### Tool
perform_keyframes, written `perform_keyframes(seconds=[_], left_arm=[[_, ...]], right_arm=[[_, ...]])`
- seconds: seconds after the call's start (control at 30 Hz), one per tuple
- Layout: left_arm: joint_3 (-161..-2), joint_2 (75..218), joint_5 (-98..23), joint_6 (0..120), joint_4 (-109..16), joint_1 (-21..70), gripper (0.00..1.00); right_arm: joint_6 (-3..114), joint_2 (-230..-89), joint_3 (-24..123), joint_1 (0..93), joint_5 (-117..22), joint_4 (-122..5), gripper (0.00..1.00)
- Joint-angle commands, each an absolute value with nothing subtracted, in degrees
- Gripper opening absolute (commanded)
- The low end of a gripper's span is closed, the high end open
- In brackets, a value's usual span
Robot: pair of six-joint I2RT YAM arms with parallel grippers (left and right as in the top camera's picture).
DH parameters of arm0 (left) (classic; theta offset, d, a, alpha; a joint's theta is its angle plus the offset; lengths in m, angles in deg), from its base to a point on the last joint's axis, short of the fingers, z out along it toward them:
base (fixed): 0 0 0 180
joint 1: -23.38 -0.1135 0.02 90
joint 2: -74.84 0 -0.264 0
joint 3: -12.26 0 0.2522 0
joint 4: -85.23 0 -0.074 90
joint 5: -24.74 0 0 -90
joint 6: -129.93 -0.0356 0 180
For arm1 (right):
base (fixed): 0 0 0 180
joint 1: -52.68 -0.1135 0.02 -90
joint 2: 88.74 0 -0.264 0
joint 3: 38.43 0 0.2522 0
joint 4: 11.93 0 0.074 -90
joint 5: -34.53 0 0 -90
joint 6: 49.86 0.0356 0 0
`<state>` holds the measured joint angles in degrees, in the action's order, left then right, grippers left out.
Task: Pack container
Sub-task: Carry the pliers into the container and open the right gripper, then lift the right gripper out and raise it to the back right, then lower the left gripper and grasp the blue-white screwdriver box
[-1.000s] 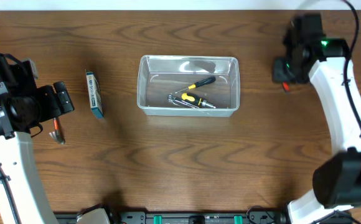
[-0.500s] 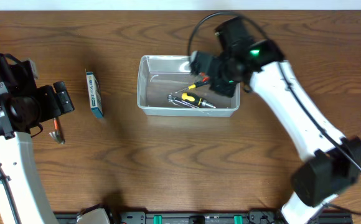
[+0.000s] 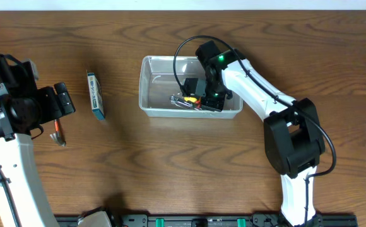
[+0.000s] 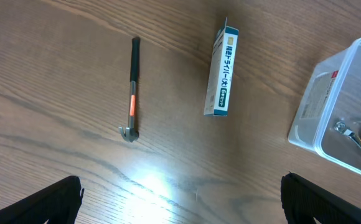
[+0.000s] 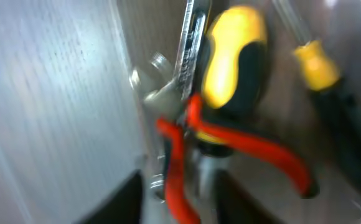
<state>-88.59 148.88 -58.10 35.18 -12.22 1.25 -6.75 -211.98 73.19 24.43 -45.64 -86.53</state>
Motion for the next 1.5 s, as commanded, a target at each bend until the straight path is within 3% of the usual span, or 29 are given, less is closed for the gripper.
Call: perform_keyframes(seconds=[0.0, 0.03, 0.37, 0.57, 0.77, 1.03, 1.47], left_arm=[[-89.49, 148.57, -57.93, 34.83, -12.06, 0.94, 0.98], [-89.49, 148.57, -57.93, 34.83, -12.06, 0.94, 0.98], [-89.49, 148.57, -53.47, 27.71, -11.63, 4.33, 0.98], [-89.51, 149.07, -55.83, 26.28, -10.97, 11.09, 0.98], [-89.51, 154.43, -55.79, 30.15, -11.15, 12.05, 0.98], [-89.51, 166.65, -55.20, 31.07, -17.44, 12.07, 0.98], [-89.55, 185.53, -55.89, 34.22, -26.36, 12.05, 0.98]], right_arm=[[-6.55, -211.23, 73.63, 24.26, -44.99, -86.50, 0.71], [-6.53, -211.23, 73.63, 24.26, -45.21, -86.50, 0.77], [10.49, -209.40, 86.86, 26.66, -54.56, -89.37, 0.99], [23.00, -202.34, 97.78, 32.52, -55.08, -91.97, 0.99], [38.93, -194.25, 98.64, 43.32, -54.84, -94.92, 0.99], [39.52, -193.92, 98.20, 53.13, -54.39, -106.44, 0.99], [36.61, -194.62, 98.20, 53.79, -54.41, -109.06, 0.99]])
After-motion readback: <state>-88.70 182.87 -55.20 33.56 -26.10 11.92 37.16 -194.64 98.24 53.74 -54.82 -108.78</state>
